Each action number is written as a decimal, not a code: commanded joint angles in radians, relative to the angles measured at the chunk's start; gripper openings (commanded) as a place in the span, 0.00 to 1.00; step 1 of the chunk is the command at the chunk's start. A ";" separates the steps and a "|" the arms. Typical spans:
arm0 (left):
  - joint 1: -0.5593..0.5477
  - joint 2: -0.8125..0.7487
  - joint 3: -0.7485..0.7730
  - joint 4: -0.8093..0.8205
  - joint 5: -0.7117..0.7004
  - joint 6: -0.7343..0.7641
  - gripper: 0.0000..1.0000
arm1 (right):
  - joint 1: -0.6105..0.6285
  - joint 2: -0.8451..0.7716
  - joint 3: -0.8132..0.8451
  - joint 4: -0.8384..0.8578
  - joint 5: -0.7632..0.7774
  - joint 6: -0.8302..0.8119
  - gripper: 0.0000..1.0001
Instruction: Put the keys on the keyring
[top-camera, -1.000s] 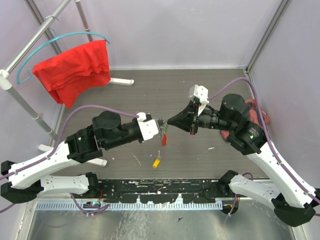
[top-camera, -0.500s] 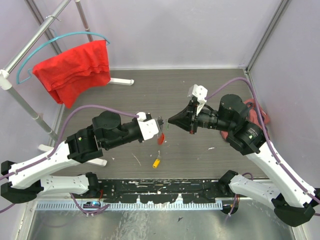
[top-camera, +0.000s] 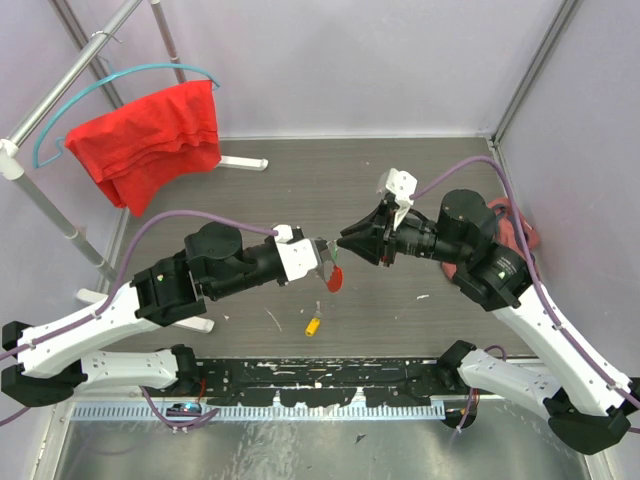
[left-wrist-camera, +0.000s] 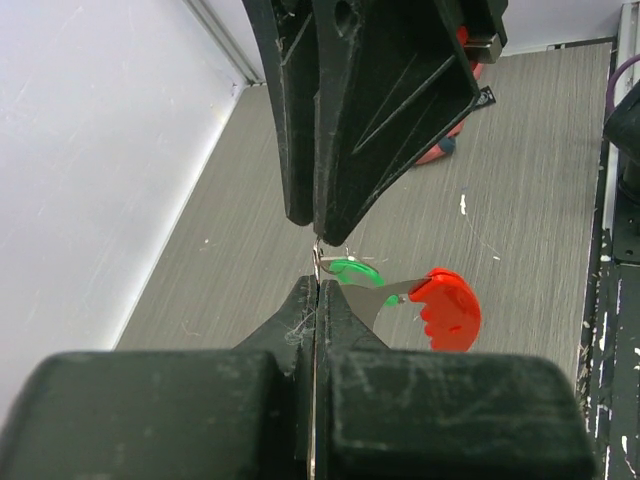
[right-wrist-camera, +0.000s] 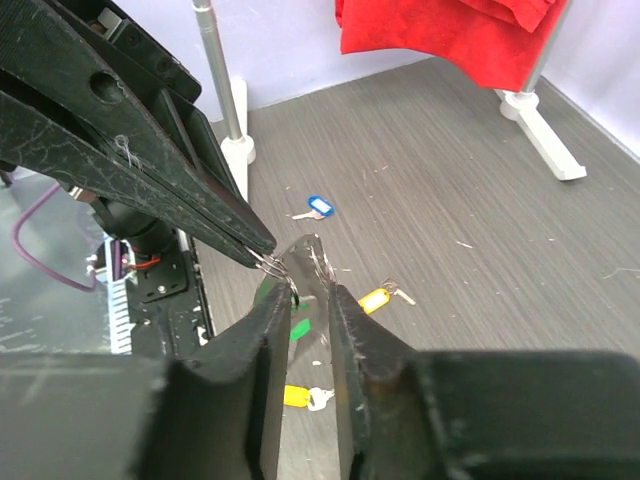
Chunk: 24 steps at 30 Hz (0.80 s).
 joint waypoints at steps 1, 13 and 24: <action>-0.006 -0.018 -0.009 0.060 0.014 -0.003 0.00 | 0.000 -0.054 -0.002 0.043 0.027 -0.041 0.32; -0.006 -0.043 0.005 0.071 0.146 -0.080 0.00 | 0.000 -0.100 0.026 0.019 -0.109 -0.147 0.45; -0.005 -0.044 0.014 0.071 0.281 -0.123 0.00 | -0.001 -0.056 0.065 -0.027 -0.234 -0.179 0.39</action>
